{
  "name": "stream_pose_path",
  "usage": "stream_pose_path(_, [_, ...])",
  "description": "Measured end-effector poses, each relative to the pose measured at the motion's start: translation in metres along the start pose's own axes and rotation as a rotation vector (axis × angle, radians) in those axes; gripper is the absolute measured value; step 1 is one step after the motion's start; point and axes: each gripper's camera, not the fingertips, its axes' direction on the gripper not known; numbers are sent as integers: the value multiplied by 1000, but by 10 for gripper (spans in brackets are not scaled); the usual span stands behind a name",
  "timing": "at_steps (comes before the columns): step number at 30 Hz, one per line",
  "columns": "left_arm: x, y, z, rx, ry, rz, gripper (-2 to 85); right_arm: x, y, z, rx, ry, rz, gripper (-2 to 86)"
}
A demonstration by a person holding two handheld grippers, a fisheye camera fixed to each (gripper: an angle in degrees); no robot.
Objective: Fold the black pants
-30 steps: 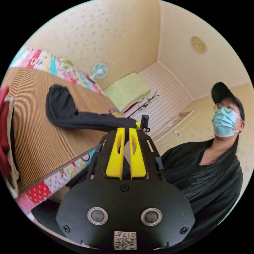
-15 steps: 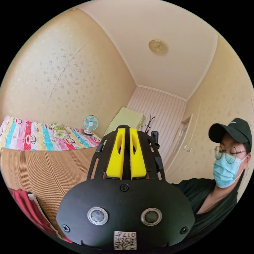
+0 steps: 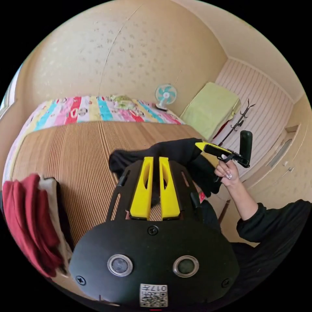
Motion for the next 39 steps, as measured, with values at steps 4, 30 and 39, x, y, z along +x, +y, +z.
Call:
stream_pose_path(4, [-16, 97, 89, -324, -7, -149, 71, 39, 126, 61, -294, 127, 230, 57])
stream_pose_path(30, [-59, 100, -24, 7, 348, -485, 113, 50, 65, 4, -182, -682, 261, 121])
stream_pose_path(39, [-60, 56, -295, 354, -264, -203, 123, -172, -107, 74, 12, -807, -241, 117])
